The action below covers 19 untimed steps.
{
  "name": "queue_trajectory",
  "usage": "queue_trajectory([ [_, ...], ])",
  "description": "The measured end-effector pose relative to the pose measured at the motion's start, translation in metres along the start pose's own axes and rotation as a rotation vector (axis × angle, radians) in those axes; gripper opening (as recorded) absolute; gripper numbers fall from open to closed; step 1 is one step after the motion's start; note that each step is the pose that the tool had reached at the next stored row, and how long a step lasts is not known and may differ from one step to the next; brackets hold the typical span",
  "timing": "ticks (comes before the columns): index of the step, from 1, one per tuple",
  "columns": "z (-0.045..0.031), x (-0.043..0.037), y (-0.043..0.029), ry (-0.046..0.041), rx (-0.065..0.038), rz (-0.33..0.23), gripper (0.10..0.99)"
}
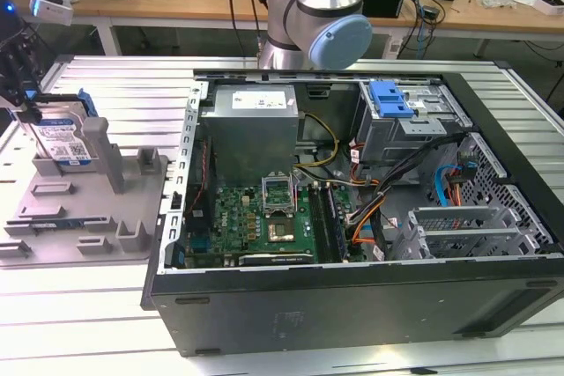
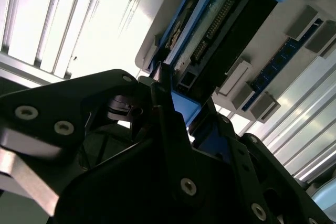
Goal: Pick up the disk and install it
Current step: 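Pick up the disk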
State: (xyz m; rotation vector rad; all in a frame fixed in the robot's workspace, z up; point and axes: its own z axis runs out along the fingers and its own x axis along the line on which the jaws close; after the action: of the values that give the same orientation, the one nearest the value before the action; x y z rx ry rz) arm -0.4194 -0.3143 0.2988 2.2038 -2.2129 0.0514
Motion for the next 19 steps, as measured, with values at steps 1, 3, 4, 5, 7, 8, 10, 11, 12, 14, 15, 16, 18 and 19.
queue_trajectory([
  [1, 0.0000, 0.0004, 0.0000, -0.0022, 0.000, 0.000, 0.369],
  [3, 0.0000, 0.0011, 0.0000, -0.0075, 0.000, 0.000, 0.369],
  [4, 0.0000, 0.0012, 0.0000, -0.0091, 0.000, 0.000, 0.369],
  [5, 0.0001, 0.0013, 0.0000, -0.0096, 0.000, 0.000, 0.369],
  [7, 0.0000, 0.0014, 0.0000, -0.0100, 0.000, 0.000, 0.369],
  [8, -0.0001, 0.0014, 0.0000, -0.0101, 0.000, 0.000, 0.369],
  [10, -0.0012, 0.0014, 0.0000, -0.0101, 0.000, 0.000, 0.369],
  [11, -0.0017, 0.0014, 0.0000, -0.0102, 0.000, 0.000, 0.369],
  [12, -0.0024, 0.0014, 0.0000, -0.0103, 0.000, 0.000, 0.369],
  [14, -0.0039, 0.0015, 0.0000, -0.0102, 0.000, 0.000, 0.369],
  [15, -0.0047, 0.0015, 0.0000, -0.0102, 0.000, 0.000, 0.369],
  [16, -0.0059, 0.0016, -0.0001, -0.0102, 0.000, 0.000, 0.369],
  [18, -0.0084, 0.0017, -0.0001, -0.0102, 0.000, 0.000, 0.369],
  [19, -0.0101, 0.0017, -0.0001, -0.0102, 0.000, 0.000, 0.369],
])
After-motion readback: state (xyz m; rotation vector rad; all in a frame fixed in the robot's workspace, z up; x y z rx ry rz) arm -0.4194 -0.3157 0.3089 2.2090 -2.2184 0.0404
